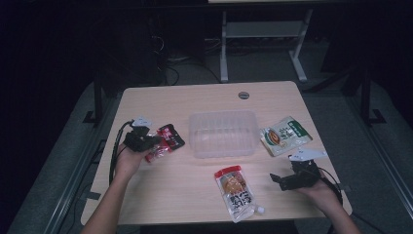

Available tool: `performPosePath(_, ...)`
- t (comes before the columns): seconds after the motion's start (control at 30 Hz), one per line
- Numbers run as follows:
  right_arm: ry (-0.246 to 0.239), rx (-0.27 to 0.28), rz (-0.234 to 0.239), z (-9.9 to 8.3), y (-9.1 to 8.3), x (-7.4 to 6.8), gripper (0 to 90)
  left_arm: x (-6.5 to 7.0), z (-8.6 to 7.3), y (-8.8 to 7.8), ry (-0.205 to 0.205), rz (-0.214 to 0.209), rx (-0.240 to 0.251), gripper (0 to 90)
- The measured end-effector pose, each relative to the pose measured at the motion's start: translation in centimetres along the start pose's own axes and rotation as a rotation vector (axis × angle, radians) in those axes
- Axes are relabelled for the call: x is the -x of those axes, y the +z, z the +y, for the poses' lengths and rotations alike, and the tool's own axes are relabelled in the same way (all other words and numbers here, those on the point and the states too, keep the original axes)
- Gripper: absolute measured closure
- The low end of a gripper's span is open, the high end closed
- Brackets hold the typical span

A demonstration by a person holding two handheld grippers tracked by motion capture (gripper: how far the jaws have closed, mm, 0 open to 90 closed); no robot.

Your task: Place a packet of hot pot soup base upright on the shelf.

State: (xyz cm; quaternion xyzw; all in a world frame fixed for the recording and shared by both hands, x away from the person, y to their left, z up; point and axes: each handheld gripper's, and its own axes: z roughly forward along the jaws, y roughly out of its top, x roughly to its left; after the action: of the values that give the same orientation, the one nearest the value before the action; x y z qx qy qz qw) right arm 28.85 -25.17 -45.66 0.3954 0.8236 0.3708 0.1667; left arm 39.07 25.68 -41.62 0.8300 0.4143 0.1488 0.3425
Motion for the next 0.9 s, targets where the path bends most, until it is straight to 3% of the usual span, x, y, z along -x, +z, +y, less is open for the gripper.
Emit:
performPosePath(0.2,0.006,0.001,0.005,0.0,0.0,-0.1,0.8,-1.3,0.7,1.3,-0.047,0.025,0.012,89.9)
performPosePath(0.27,0.006,0.0,0.005,0.0,0.0,-0.1,0.8,-1.8,0.6,1.6,-0.033,0.05,-0.003,89.9)
performPosePath(0.57,-0.003,-0.007,0.01,0.0,0.0,-0.1,0.8,-3.4,-0.3,1.5,-0.061,0.098,-0.019,89.9)
performPosePath(0.9,-0.006,-0.016,0.018,0.0,0.1,-0.2,0.9,-4.4,-0.9,2.2,-0.06,0.157,-0.022,89.9)
